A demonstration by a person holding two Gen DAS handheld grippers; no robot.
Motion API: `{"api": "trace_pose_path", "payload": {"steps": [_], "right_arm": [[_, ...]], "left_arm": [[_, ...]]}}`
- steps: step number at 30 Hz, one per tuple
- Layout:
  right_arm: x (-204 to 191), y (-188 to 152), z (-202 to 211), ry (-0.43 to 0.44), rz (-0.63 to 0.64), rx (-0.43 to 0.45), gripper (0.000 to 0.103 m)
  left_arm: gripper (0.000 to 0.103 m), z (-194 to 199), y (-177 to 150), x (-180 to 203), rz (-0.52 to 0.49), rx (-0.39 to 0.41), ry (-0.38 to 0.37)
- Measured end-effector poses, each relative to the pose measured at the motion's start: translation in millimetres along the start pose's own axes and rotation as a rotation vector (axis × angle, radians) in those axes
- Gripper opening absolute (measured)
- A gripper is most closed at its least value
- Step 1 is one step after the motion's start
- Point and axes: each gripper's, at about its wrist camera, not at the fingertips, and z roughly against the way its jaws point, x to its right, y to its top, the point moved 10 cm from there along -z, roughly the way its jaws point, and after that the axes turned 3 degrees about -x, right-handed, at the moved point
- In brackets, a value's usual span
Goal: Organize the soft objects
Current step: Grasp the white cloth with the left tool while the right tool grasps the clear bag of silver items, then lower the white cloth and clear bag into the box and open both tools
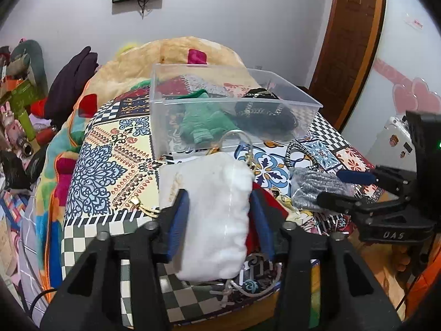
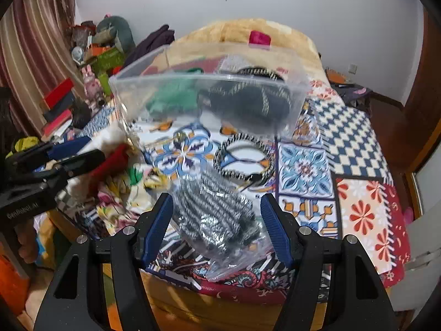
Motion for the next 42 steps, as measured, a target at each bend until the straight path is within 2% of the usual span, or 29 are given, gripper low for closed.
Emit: {"api": "trace_pose_path", "payload": {"steps": [3, 5, 11, 13, 21, 29, 35, 39, 42], "right_arm": [[-2, -4, -1, -0.001, 0.004, 0.001, 0.062], [-3, -4, -1, 0.006, 0.006, 0.005, 0.049], [-6, 0, 4, 0.017, 0.012, 0.021, 0.028], [-7, 2, 8, 0.022, 0.009, 0.033, 0.025], [-11, 19, 37, 0.023, 0.010, 0.116, 0.023], [-3, 61, 84, -0.011, -0.018, 0.266, 0.023], [4, 101, 104, -0.029, -0.039, 0.363, 0.023], [6, 123, 104, -0.041, -0.041, 0.395, 0.023], [9, 138, 98, -0.048, -0.049, 0.405, 0.023]], "left_arm": [[0.025, 1, -1, -4, 0.015, 0.001, -0.010], [0.018, 1, -1, -5, 0.019, 0.004, -0.010], [0.009, 11, 3, -9, 0.029, 0.034, -0.002], [0.009, 17, 6, -10, 0.034, 0.049, -0.003], [0.008, 54, 35, -11, 0.027, 0.153, 0.004], [0.008, 82, 84, -8, 0.019, 0.266, -0.009], [0.008, 77, 117, 0, 0.015, 0.304, -0.018], [0.008, 64, 136, 3, 0.025, 0.301, -0.036], [0.008, 51, 148, 3, 0.025, 0.300, -0.013]]}}
